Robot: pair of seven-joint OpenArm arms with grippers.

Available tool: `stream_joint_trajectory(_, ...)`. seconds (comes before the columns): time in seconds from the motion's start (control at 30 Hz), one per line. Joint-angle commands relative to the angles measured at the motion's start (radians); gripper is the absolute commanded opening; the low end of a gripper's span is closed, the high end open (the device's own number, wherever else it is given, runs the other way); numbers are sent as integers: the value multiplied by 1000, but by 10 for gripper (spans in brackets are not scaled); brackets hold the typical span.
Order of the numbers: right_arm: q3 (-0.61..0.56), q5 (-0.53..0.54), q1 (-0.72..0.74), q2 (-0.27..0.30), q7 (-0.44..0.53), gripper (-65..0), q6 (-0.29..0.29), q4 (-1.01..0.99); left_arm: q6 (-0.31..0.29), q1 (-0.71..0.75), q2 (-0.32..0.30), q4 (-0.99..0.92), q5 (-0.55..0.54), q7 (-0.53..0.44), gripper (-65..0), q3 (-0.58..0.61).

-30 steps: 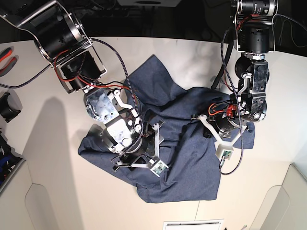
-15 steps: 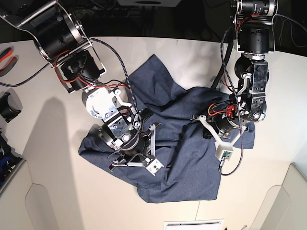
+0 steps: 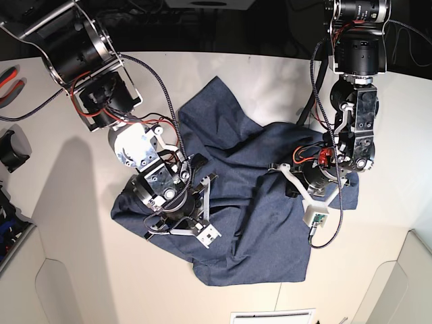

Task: Layout the t-shirt on the table in an organized manner, then fold the t-shirt properly
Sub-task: 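Lower the t-shirt and drag the right gripper's edge outward across the table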

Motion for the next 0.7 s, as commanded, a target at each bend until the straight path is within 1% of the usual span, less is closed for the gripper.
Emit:
stream_joint_trajectory(0.0, 4, -5, 30, -8, 16, -368, -9, 13, -4, -19, -5, 18, -10, -25, -650, -2)
stream_joint_trajectory(0.03, 4, -5, 30, -8, 16, -297, -9, 13, -4, -19, -5, 18, -10, -25, -650, -2)
stream_joint_trajectory(0.07, 4, -2, 30, -8, 19, -279, -9, 13, -4, -19, -5, 18, -10, -25, -650, -2)
stream_joint_trajectory(0.17, 4, 39, 25, -13, 48, -279, -27, 11, -4, -19, -5, 18, -10, -25, -650, -2)
stream_joint_trajectory(0.23, 4, 60, 25, -18, 74, -279, -27, -4, -4, -19, -5, 18, -10, -24, -650, -2)
stream_joint_trajectory(0.37, 4, 58, 30, -40, 80, -279, -27, -66, -4, -19, -5, 18, -10, -25, -650, -2)
stream_joint_trajectory(0.43, 4, 59, 30, -50, 100, -282, -23, -92, -4, -19, -5, 18, -11, -25, -650, -2)
stream_joint_trajectory(0.47, 4, 59, 30, -52, 114, -297, -22, -105, -4, -19, -5, 18, -11, -25, -650, -2)
stream_joint_trajectory(0.5, 4, 59, 30, -53, 126, -351, -21, -114, -4, -19, -5, 18, -11, -26, -650, -2)
stream_joint_trajectory(0.53, 4, 59, 30, -52, 128, -442, -19, -118, -4, -19, -5, 18, -11, -26, -650, -2)
stream_joint_trajectory(0.57, 4, 58, 30, -51, 128, -565, -19, -118, -4, -19, -5, 18, -10, -26, -650, -2)
stream_joint_trajectory(0.6, 4, 58, 30, -49, 128, -650, -19, -117, -5, -19, -5, 18, -10, -26, -650, -2)
stream_joint_trajectory(0.63, 4, 56, 30, -49, 128, -650, -20, -116, -5, -19, -5, 18, -10, -26, -650, -2)
stream_joint_trajectory(0.67, 4, 30, 29, -46, 125, -650, -29, -112, -5, -19, -5, 18, -9, -27, -650, -2)
